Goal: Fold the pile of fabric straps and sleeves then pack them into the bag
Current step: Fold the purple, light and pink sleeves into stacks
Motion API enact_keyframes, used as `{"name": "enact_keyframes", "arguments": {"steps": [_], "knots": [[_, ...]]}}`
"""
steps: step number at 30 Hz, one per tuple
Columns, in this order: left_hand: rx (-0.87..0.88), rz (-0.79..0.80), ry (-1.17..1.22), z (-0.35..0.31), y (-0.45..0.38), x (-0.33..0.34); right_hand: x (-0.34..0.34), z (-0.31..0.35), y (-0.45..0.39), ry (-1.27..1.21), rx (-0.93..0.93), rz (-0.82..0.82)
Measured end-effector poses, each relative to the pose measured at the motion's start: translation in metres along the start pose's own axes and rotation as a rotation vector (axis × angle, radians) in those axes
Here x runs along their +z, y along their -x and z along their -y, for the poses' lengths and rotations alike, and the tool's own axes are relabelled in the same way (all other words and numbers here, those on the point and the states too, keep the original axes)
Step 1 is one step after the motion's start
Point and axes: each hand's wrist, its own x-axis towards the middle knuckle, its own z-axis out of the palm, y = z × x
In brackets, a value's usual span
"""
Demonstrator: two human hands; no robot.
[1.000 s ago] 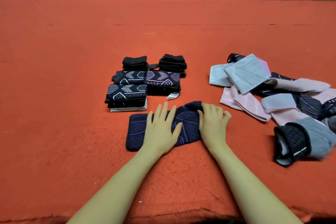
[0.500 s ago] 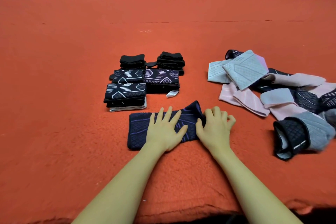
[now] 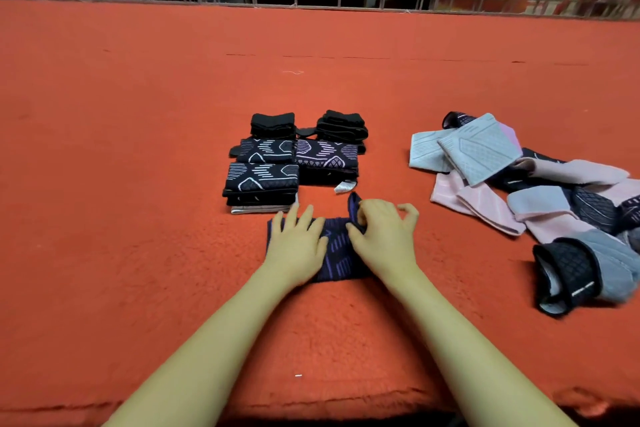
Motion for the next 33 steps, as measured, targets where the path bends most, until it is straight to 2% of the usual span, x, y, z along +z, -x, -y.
{"name": "enact_keyframes", "arguments": {"steps": [2, 4, 7, 13, 16, 20, 23, 28, 30, 33], "knots": [[-0.101, -0.214, -0.053, 0.012, 0.010, 0.000, 0.006, 0.016, -0.002, 0.039, -0.033, 0.090], [-0.185, -0.310, -0.072, 0.023, 0.019, 0.002, 0.013, 0.025, 0.001, 0.080, -0.063, 0.190], [-0.270, -0.354, -0.105, 0.029, 0.028, 0.004, 0.023, 0.024, 0.009, 0.035, -0.086, 0.262], [-0.428, -0.284, -0.134, 0.016, 0.038, 0.019, 0.016, 0.007, 0.019, -0.126, -0.150, 0.339], [-0.391, -0.378, -0.083, 0.019, 0.036, 0.025, 0.018, -0.001, 0.024, -0.006, -0.160, 0.374], [-0.292, -0.454, 0.055, 0.020, 0.035, 0.027, 0.019, -0.002, 0.023, 0.182, -0.162, 0.513], [-0.234, -0.483, 0.126, 0.016, 0.035, 0.026, 0.014, -0.001, 0.019, 0.208, -0.205, 0.584], [-0.221, -0.633, 0.156, 0.013, 0.038, 0.021, 0.024, 0.005, 0.019, 0.261, -0.160, 0.565], [-0.220, -0.653, 0.179, 0.011, 0.038, 0.012, 0.027, 0.007, 0.021, 0.299, -0.148, 0.475], [-0.216, -0.687, 0.316, 0.000, 0.032, -0.006, 0.027, 0.007, 0.028, 0.218, -0.130, 0.322]]}}
